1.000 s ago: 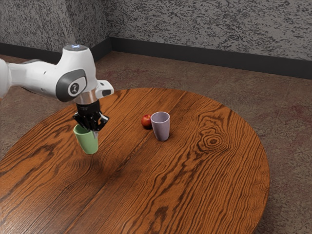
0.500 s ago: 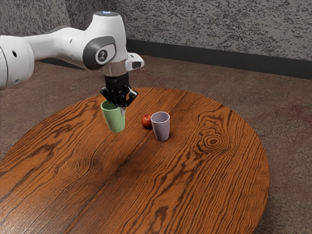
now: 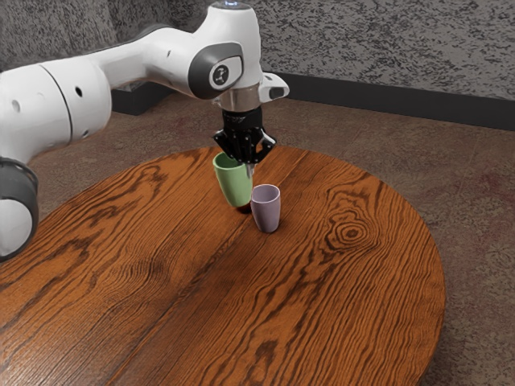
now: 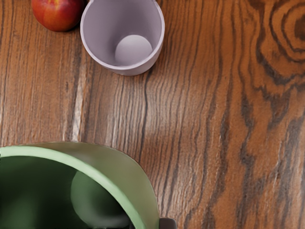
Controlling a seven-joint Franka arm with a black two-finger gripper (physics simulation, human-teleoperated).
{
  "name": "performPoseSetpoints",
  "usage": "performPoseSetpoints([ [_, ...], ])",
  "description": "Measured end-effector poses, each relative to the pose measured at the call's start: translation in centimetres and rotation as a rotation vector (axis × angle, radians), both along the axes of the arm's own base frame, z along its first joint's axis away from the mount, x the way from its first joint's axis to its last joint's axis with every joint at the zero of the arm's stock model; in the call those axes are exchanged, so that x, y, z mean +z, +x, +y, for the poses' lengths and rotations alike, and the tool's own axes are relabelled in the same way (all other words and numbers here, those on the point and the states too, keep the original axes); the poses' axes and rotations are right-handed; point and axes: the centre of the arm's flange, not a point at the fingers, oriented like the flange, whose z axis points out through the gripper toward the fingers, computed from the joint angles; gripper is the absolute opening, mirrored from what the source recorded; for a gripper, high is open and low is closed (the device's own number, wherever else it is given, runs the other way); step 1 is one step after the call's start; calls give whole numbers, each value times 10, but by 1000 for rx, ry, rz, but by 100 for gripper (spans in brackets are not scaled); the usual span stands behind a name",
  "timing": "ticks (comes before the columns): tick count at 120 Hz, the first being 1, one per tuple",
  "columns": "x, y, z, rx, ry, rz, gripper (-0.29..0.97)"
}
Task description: Place the left cup onto the right cup
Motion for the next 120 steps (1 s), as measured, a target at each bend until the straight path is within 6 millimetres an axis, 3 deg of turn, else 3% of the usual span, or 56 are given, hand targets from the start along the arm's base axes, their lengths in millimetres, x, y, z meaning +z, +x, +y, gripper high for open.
performPoseSetpoints([
  [24,-18,29,-17,-13,-11,-13,-10],
  [34,-34,41,-20,-17,-6,-8,-11],
  [47,-44,49,-12,-26,10,-4,-10],
  [76,-42,64,-9,-82,35,-52,-11],
  [120,-61,89,15,-154,55,-126,-11],
])
